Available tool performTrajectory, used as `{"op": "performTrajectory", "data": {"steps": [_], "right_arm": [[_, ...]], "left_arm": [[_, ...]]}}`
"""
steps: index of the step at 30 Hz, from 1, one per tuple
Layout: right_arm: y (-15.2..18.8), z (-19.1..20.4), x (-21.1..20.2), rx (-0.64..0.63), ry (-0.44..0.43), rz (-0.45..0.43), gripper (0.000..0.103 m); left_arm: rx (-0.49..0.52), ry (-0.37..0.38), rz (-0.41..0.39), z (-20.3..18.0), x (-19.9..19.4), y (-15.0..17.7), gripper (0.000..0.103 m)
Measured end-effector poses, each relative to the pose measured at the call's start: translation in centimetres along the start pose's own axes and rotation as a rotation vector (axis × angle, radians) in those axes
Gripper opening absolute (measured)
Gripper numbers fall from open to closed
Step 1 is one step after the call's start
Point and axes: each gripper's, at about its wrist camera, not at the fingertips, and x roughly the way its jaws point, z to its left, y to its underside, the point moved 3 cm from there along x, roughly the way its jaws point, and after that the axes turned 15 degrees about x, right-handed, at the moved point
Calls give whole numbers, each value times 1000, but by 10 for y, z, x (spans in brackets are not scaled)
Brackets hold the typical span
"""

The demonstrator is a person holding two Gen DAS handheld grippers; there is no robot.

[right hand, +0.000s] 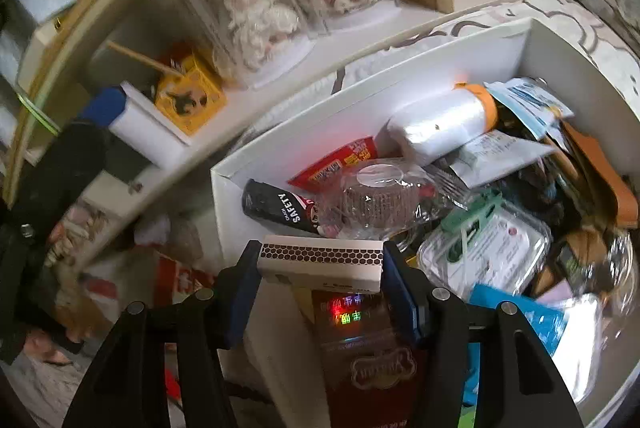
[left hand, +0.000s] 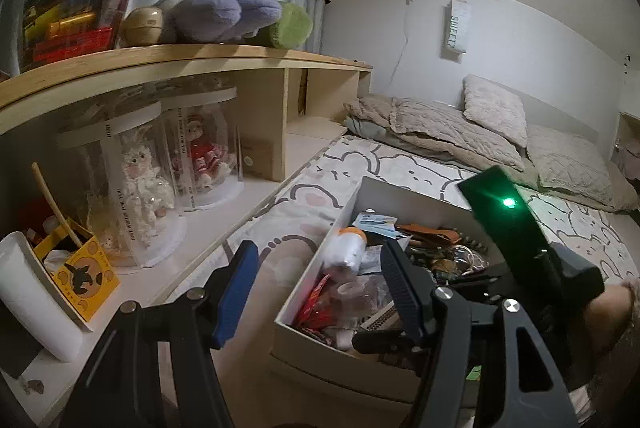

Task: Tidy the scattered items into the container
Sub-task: 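Open the right tool to drop the matchbox while the left tool releases the green clip into the box, then withdraw both open tools up and back from the white box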

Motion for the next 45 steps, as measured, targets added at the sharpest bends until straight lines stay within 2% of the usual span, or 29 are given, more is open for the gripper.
{"op": "performTrajectory", "data": {"steps": [3, 8, 12, 13, 14, 16, 20, 30, 35, 45], "right_arm": [[-1, 4, 7, -25, 14, 44, 60], [-1, 0, 8, 10, -7, 40, 60], [-2, -1, 10, 5, 18, 33, 60], [-2, -1, 10, 3, 24, 32, 62], [-2, -2, 10, 5, 25, 32, 81], [-4, -3, 10, 7, 63, 9, 94], [-5, -6, 4, 25, 18, 0, 94], [-4, -4, -14, 26, -6, -49, 94], [0, -4, -36, 5, -25, -121, 94], [14, -4, -76, -60, 9, -262, 94]], "left_arm": [[-8, -10, 0, 6, -1, 1, 63], [-24, -22, 1, 12, -1, 1, 63], [-18, -19, 2, 10, -1, 0, 63], [-16, -19, 3, 9, 0, 0, 63], [-13, -18, 5, 8, 0, 0, 63], [-10, -16, 8, 6, 1, 0, 63], [-3, -18, 8, 4, -1, -2, 64], [22, -25, 6, -3, -8, -10, 64], [38, -28, 8, -8, -12, -13, 64], [62, -26, 16, -24, -20, -17, 64]]}}
